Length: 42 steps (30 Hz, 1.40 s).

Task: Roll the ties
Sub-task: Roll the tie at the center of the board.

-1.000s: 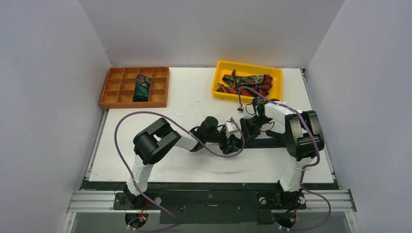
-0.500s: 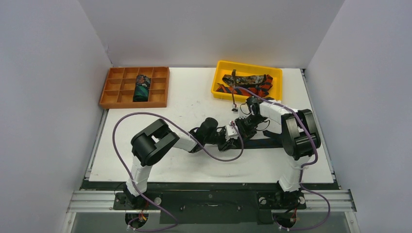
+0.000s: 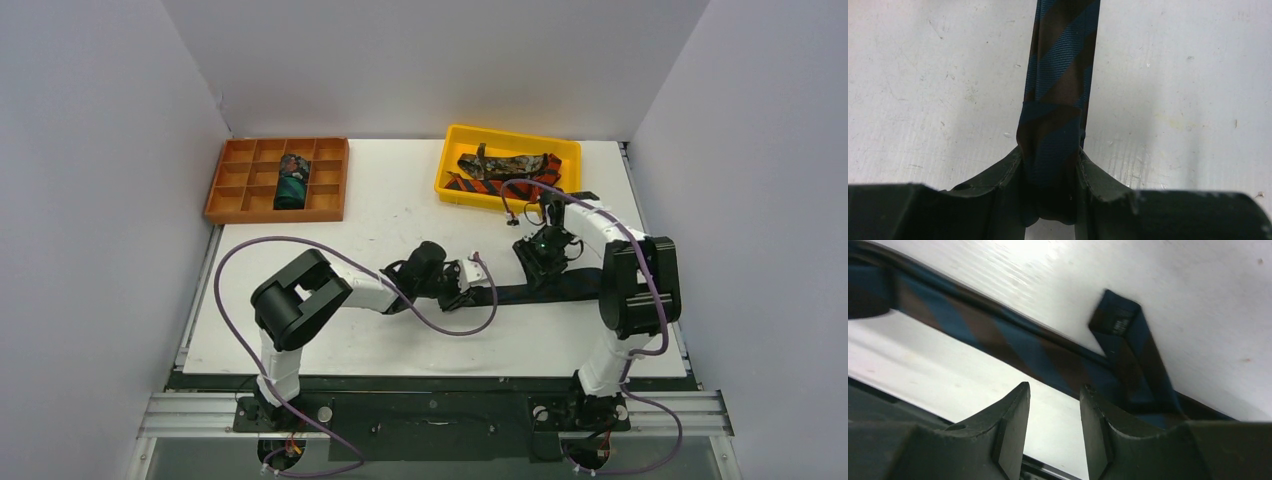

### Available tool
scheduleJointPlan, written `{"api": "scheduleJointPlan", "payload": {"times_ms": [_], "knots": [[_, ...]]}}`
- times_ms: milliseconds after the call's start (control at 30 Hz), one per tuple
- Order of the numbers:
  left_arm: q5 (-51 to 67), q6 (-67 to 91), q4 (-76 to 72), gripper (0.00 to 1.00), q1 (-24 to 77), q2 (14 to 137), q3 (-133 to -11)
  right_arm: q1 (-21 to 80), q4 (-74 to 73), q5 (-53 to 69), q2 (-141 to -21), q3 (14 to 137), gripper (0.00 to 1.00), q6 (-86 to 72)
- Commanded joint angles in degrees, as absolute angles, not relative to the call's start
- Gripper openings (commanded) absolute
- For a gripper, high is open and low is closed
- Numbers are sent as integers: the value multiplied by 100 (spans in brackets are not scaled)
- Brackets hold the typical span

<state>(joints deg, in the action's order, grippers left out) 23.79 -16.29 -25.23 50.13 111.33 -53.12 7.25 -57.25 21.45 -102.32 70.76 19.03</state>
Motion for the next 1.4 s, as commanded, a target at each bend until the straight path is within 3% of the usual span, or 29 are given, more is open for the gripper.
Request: {"api": "scheduleJointPlan", "payload": {"times_ms": [0, 200, 500, 767, 933, 1067, 1200, 1367], "knots": [[1753, -1842, -941, 0, 4870, 11353, -5217, 482, -5647, 696, -10387, 6930, 38, 2586], [1694, -1889, -876, 0, 4797, 11295, -5090, -700, -5659, -549, -10494, 7258, 38, 3471], [1633, -1918, -746, 0, 4666, 11155, -4979, -1855, -6093, -1268, -10557, 8394, 38, 4505], [1776, -2007, -790, 0, 4667, 11127, -4944, -1783, -7225, 1142, -10401, 9081, 39, 3638], [1884, -2110, -662, 0, 4658, 11133, -4979, -1805, -7178, 1434, -10671, 8987, 39, 3094], [1913, -2144, -539, 0, 4662, 11166, -5024, -2156, -7081, 1579, -11299, 9654, 39, 2401], [1892, -2140, -494, 0, 4668, 11199, -5062, -2473, -6910, 2119, -11647, 9840, 46, 1971], [1896, -2120, -463, 0, 4672, 11233, -5085, -2504, -6573, 2242, -11839, 9587, 47, 1784]]}}
